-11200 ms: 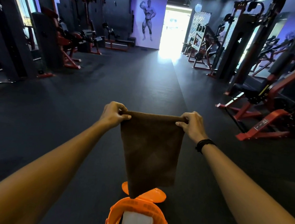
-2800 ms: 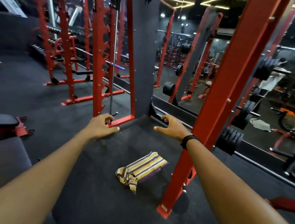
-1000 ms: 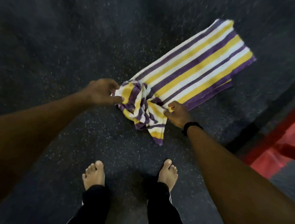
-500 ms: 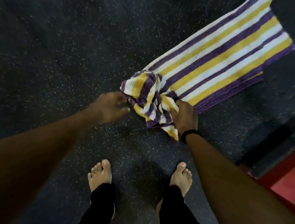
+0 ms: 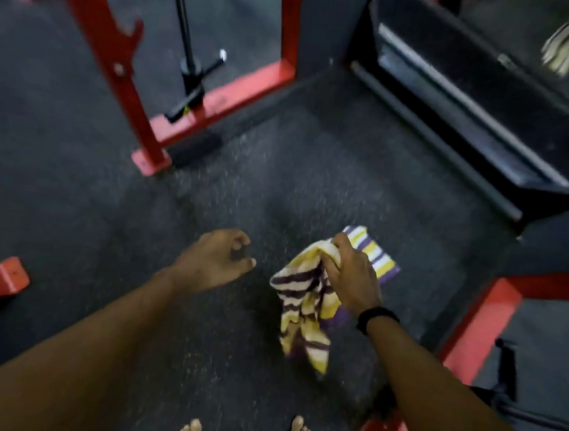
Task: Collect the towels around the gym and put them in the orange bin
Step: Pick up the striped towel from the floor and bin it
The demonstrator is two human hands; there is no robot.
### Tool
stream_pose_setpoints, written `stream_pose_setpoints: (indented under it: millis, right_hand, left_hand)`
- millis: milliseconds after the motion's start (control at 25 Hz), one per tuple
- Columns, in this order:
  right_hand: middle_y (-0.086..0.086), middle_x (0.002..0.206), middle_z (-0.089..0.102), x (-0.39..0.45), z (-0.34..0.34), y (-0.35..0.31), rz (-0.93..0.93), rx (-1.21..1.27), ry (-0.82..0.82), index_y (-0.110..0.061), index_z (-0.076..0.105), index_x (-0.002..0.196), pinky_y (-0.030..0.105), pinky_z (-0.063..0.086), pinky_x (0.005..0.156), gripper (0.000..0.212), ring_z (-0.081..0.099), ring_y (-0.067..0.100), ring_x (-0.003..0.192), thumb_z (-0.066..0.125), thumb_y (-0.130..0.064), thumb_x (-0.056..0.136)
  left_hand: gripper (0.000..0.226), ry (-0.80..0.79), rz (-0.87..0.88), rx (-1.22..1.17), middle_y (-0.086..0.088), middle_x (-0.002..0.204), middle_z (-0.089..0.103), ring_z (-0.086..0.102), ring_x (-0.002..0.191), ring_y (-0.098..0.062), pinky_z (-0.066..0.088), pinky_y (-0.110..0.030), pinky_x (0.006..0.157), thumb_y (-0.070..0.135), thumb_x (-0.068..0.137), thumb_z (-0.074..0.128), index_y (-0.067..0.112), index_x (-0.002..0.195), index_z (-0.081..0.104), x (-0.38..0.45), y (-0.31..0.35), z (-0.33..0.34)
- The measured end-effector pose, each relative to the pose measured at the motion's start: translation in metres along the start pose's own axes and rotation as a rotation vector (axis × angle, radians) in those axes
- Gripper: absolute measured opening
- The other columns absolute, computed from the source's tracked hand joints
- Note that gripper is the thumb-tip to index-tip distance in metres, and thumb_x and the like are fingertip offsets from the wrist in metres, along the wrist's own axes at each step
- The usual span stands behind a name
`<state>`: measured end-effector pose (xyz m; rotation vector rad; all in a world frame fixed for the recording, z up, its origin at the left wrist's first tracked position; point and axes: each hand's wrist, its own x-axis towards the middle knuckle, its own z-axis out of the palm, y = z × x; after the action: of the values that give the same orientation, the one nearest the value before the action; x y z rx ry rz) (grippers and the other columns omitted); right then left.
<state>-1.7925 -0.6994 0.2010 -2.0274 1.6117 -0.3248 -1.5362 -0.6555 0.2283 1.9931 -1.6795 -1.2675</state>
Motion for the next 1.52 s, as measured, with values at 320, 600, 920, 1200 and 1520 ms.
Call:
stream_pose_setpoints:
  millis: [320, 600, 920, 1200, 1520]
  right_hand:
    - [0.013, 0.099, 0.064, -0.023, -0.280, -0.139, -0.046, -0.084, 0.204, -0.016, 0.050, 0.109, 0.045, 0.048, 0.076, 0.016, 0.059, 0.037, 0.095, 0.045, -0.017, 0.093]
    - [0.012, 0.085, 0.060, -0.115, -0.492, -0.207, 0.000, -0.194, 0.580, -0.016, 0.047, 0.095, 0.037, 0.040, 0.060, 0.005, 0.058, 0.036, 0.081, 0.045, -0.020, 0.096]
    - [0.004, 0.090, 0.063, -0.242, -0.634, -0.239, 0.046, -0.226, 0.792, -0.026, 0.049, 0.084, 0.041, 0.049, 0.073, 0.012, 0.060, 0.028, 0.086, 0.049, -0.035, 0.093]
    - [-0.005, 0.076, 0.055, -0.343, -0.640, -0.238, 0.105, -0.274, 0.722, -0.025, 0.050, 0.074, 0.037, 0.045, 0.070, 0.019, 0.056, 0.022, 0.080, 0.053, -0.032, 0.092]
    - [0.000, 0.092, 0.062, -0.476, -0.611, -0.219, 0.434, -0.375, 0.669, -0.026, 0.056, 0.087, 0.034, 0.046, 0.067, 0.012, 0.059, 0.024, 0.086, 0.056, -0.037, 0.090]
  left_hand:
    - [0.080, 0.221, 0.359, 0.096, -0.010, 0.118, 0.063, 0.059, 0.109, -0.021, 0.040, -0.023, 0.092, 0.062, 0.064, 0.057, 0.005, 0.120, 0.060, -0.100, 0.217, -0.167]
    - [0.044, 0.401, 0.595, 0.137, -0.012, 0.108, 0.065, 0.063, 0.100, -0.027, 0.043, -0.029, 0.089, 0.029, 0.079, 0.077, 0.006, 0.113, 0.062, -0.183, 0.365, -0.258]
    - [0.046, 0.424, 0.811, 0.156, 0.004, 0.103, 0.056, 0.058, 0.100, -0.016, 0.042, -0.025, 0.091, 0.029, 0.079, 0.076, 0.013, 0.119, 0.059, -0.260, 0.490, -0.285]
    - [0.042, 0.246, 0.891, 0.173, 0.000, 0.109, 0.060, 0.058, 0.102, -0.018, 0.048, -0.033, 0.094, 0.034, 0.079, 0.075, 0.022, 0.115, 0.057, -0.307, 0.526, -0.241]
    - [0.047, -0.060, 1.049, 0.251, -0.005, 0.108, 0.056, 0.052, 0.098, -0.016, 0.039, -0.023, 0.084, 0.025, 0.080, 0.075, 0.010, 0.121, 0.057, -0.341, 0.581, -0.119]
